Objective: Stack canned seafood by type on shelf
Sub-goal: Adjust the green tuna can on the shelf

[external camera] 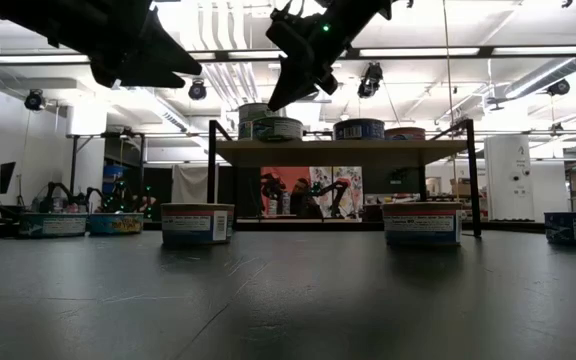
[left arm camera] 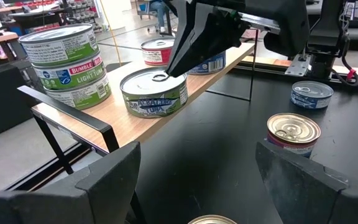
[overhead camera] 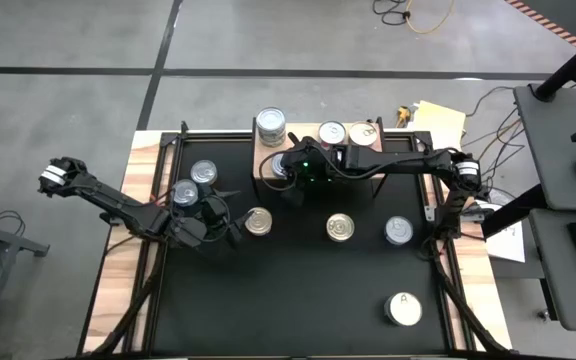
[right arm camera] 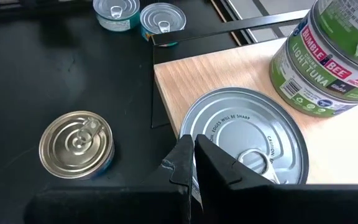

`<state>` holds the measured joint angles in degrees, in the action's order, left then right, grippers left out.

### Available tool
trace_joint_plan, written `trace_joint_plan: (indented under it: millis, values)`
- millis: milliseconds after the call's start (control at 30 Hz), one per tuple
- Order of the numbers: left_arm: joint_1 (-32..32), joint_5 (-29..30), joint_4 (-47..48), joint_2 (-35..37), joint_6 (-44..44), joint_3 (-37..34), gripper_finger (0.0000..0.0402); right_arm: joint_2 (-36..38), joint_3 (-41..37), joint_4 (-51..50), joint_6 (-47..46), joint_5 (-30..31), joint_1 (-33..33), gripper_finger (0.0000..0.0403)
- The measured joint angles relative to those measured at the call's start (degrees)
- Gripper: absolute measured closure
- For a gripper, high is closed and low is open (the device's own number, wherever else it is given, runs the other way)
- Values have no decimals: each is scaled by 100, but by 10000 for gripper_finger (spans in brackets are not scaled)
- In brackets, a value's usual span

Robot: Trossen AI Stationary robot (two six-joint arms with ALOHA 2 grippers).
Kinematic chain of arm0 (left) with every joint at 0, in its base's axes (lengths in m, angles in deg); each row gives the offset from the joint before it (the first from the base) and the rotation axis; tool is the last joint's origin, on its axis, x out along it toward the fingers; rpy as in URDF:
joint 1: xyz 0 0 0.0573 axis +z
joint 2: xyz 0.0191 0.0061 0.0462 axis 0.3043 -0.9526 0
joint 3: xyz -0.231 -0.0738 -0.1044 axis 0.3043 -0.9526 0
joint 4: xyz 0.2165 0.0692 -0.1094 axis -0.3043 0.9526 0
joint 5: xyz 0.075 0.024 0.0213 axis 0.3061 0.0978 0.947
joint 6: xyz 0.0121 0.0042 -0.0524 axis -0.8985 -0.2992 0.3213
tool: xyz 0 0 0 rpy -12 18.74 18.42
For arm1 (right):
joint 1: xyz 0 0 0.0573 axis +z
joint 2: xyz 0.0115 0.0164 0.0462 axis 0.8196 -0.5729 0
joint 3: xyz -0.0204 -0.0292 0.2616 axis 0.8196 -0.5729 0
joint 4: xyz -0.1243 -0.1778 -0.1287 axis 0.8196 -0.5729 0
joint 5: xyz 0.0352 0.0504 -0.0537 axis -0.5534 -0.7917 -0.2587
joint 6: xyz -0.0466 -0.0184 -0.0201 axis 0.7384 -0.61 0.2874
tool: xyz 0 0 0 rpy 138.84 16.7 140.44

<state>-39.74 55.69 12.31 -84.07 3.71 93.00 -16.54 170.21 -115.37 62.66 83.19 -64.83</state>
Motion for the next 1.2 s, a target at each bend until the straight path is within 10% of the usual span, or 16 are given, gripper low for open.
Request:
trace_joint_plan:
  millis: [1200]
  values:
    - [-2,-151,-76,0,8,-2,99,20,-524,412,37,138,-300,394]
